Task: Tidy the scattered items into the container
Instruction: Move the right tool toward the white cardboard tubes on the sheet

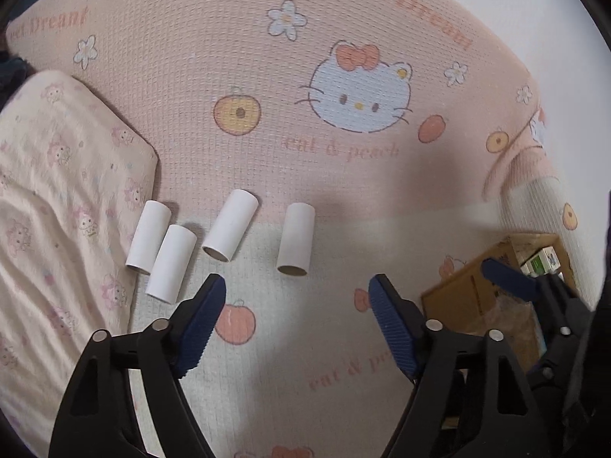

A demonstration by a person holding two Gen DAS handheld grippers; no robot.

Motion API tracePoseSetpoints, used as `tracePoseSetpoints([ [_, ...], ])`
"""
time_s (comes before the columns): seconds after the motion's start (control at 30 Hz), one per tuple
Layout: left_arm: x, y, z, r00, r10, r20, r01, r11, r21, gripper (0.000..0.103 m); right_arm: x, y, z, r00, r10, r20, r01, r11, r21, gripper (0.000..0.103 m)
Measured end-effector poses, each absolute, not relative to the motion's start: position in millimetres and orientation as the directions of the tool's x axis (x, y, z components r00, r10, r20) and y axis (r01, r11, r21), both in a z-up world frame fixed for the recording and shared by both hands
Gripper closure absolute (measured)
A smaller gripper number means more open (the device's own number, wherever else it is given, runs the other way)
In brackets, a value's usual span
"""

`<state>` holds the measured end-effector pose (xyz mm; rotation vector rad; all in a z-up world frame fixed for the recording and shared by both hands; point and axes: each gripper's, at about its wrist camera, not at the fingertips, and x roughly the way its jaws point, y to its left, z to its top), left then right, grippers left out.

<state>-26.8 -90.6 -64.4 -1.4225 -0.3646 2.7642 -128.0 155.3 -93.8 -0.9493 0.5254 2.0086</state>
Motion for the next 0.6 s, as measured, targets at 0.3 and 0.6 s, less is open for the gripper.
tracePoseSetpoints([
  [0.3, -31.1, -93.1, -102.9, -0.617, 0.157, -0.771, 0.02, -0.976, -0.215, 0.036, -118.7, 171.6, -153.6, -0.444, 0.522, -0.728, -0.871, -0.443, 0.214, 0.001],
  [0.6, -52.0, -116.9, -160.4, -0.531, 0.227, -0.816, 0.078, -0.946, -0.314, 0.052, -127.8, 168.9, -191.0, -0.429, 0.573, -0.698, -0.87, -0.469, 0.149, 0.001],
])
